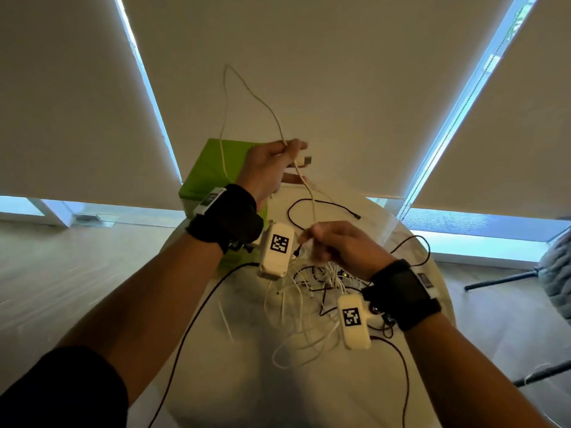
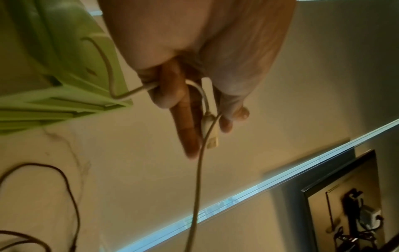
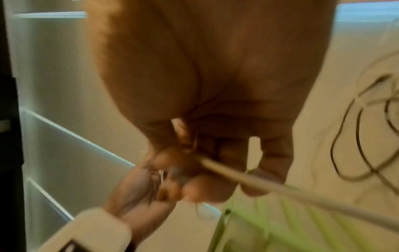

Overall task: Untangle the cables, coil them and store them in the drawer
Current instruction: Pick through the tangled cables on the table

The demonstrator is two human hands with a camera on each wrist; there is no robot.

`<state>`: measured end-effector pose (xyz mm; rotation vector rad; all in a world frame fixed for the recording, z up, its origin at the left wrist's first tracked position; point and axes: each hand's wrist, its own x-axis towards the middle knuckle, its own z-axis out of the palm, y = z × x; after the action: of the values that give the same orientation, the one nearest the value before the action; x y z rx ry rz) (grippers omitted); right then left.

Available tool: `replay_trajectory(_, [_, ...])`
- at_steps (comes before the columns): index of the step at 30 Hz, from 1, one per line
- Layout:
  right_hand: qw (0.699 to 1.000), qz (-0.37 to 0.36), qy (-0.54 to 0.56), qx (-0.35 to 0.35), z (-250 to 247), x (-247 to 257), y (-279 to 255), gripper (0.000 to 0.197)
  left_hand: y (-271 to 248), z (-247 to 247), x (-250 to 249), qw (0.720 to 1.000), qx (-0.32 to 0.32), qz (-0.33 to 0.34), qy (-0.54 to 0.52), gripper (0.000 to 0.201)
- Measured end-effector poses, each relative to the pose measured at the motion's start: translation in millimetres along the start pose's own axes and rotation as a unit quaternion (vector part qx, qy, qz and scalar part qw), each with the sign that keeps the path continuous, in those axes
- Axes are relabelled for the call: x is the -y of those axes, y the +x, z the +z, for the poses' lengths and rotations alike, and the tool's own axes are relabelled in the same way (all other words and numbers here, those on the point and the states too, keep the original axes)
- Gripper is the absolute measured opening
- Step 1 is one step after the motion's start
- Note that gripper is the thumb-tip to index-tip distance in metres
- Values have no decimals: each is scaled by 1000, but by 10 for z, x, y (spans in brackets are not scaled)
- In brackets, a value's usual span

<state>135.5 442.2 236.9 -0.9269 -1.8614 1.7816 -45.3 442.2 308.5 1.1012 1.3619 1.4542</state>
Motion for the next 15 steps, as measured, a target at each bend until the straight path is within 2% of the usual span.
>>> replay_trajectory(2, [990, -21, -61, -126, -230, -135, -90, 27, -12, -109, 108, 993, 42, -50, 98, 20])
replay_trajectory(4, [959, -7, -21, -283, -565, -269, -232, 28, -40, -160, 185, 978, 97, -71, 170, 19])
replay_trajectory(6, [904, 20, 37, -426, -1031, -469, -478, 26, -89, -129, 187, 969, 147, -37, 198, 15])
replay_trajectory(8, [847, 63, -31, -527, -1494, -744, -819, 21, -147, -55, 134, 971, 169, 3, 171, 17])
replay_trajectory(9, [823, 98, -80, -554, -1698, -883, -1023, 26, -173, 11, 103, 973, 175, 15, 148, 21])
replay_trajectory(11, [791, 196, -158, -557, -1979, -1117, -1381, 37, -204, 155, 69, 974, 189, 37, 121, 26])
replay_trajectory(13, [757, 298, -220, -538, -2091, -1272, -1636, 45, -226, 358, 76, 969, 201, 76, 123, 25])
replay_trajectory(15, [746, 369, -257, -491, -2012, -1301, -1700, 60, -229, 602, 158, 968, 197, 104, 116, 20])
